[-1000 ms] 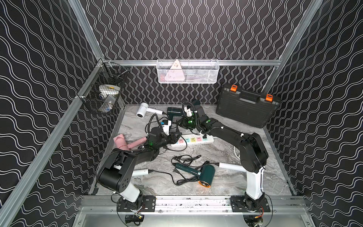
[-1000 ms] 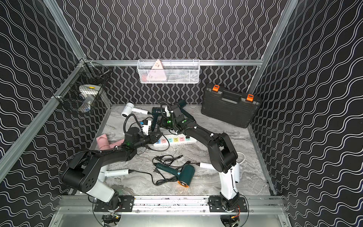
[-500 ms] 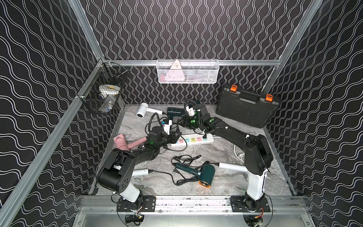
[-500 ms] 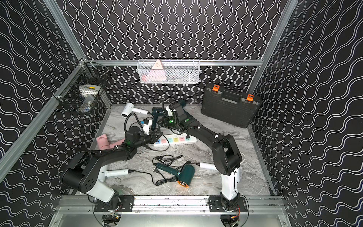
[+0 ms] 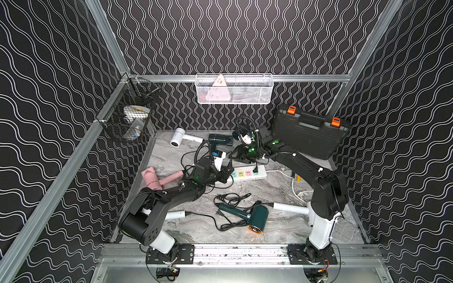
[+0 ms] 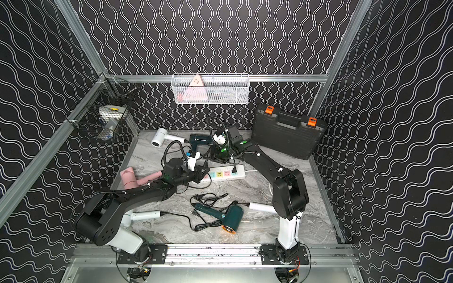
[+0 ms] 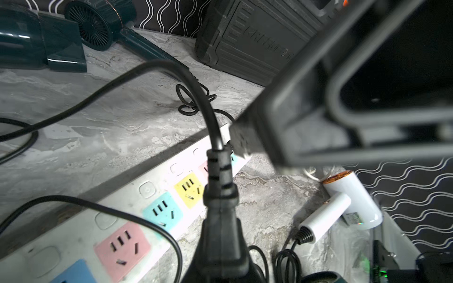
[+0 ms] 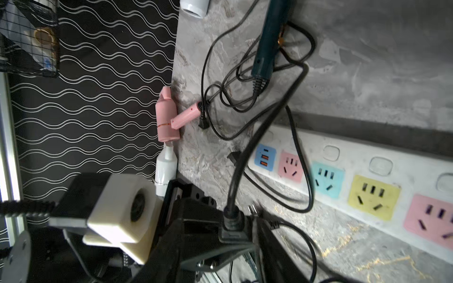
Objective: Charge the blow dryers
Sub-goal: Pick up the plug from the center of the board.
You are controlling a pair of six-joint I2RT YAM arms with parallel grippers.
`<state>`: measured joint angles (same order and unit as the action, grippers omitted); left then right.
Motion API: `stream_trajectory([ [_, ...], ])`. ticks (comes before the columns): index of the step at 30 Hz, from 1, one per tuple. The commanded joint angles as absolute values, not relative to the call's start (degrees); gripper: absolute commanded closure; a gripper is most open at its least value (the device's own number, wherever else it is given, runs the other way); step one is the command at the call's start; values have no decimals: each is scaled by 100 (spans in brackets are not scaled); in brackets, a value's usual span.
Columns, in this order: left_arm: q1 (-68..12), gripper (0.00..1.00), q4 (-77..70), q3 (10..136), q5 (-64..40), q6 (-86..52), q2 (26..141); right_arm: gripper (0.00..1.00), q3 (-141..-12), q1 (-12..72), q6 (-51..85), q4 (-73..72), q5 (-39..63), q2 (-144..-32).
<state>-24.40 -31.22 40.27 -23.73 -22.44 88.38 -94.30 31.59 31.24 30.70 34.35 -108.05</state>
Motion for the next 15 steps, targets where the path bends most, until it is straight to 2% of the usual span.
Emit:
stream_trajectory([
  [1, -2490, 100, -3217, 4053, -2320, -1903, 8791, 52, -9518, 3133, 2801, 3673, 3732, -10819],
  [15, -2602, 100, -3181, 4114, -2494, -1758, 8821, 65, -9790, 3078, 2718, 3948, 4228, -11186],
])
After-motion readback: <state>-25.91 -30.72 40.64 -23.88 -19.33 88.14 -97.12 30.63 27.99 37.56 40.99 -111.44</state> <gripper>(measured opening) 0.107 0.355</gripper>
